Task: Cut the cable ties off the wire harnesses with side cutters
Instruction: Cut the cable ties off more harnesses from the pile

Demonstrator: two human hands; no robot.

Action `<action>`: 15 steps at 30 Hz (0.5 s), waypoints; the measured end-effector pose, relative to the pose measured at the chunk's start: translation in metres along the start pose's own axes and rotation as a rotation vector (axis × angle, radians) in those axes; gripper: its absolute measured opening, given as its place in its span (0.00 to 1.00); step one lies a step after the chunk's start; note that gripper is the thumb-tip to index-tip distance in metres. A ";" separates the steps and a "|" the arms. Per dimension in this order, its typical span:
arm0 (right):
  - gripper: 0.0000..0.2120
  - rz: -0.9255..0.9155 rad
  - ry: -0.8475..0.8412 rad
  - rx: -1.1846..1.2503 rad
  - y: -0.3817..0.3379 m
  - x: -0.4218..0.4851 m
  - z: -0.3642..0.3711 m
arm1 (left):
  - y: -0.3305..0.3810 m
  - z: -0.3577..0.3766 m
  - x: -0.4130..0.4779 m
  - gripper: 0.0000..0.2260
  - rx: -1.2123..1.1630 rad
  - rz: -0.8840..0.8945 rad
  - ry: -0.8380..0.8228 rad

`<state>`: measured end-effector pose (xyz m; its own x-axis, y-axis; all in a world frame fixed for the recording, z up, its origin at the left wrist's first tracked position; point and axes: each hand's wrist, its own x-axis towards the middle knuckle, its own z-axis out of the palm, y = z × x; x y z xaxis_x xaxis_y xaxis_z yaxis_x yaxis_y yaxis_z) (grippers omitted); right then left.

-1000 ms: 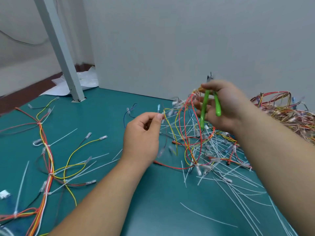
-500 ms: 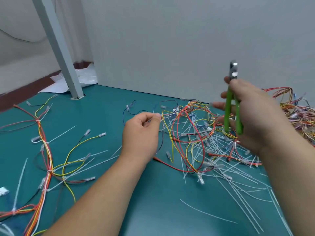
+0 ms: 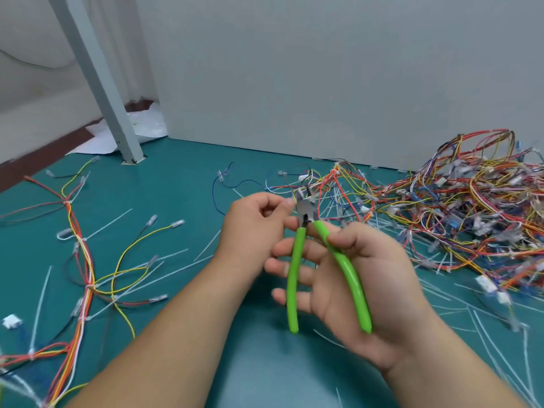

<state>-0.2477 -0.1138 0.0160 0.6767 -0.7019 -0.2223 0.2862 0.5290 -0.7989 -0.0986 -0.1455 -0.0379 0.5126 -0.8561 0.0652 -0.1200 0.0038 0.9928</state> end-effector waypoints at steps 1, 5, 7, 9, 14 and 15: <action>0.21 -0.031 0.018 0.021 0.004 0.002 -0.012 | -0.001 -0.001 0.000 0.08 0.006 0.000 -0.007; 0.26 -0.105 0.080 0.020 0.012 0.012 -0.033 | -0.002 -0.003 -0.001 0.07 -0.022 -0.033 -0.051; 0.24 -0.091 0.095 -0.032 0.018 0.013 -0.038 | -0.001 -0.002 -0.002 0.07 -0.013 -0.021 -0.068; 0.19 -0.068 0.103 -0.099 0.024 0.014 -0.040 | 0.000 -0.001 -0.002 0.08 0.031 0.023 -0.036; 0.22 -0.150 0.100 -0.220 0.037 0.021 -0.042 | 0.003 -0.004 0.002 0.10 -0.012 -0.067 0.026; 0.22 -0.175 0.098 -0.228 0.039 0.023 -0.044 | 0.005 -0.005 0.002 0.08 -0.032 -0.098 0.020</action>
<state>-0.2513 -0.1301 -0.0455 0.5586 -0.8215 -0.1141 0.2256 0.2829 -0.9322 -0.0939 -0.1446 -0.0325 0.5371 -0.8429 -0.0311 -0.0413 -0.0631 0.9972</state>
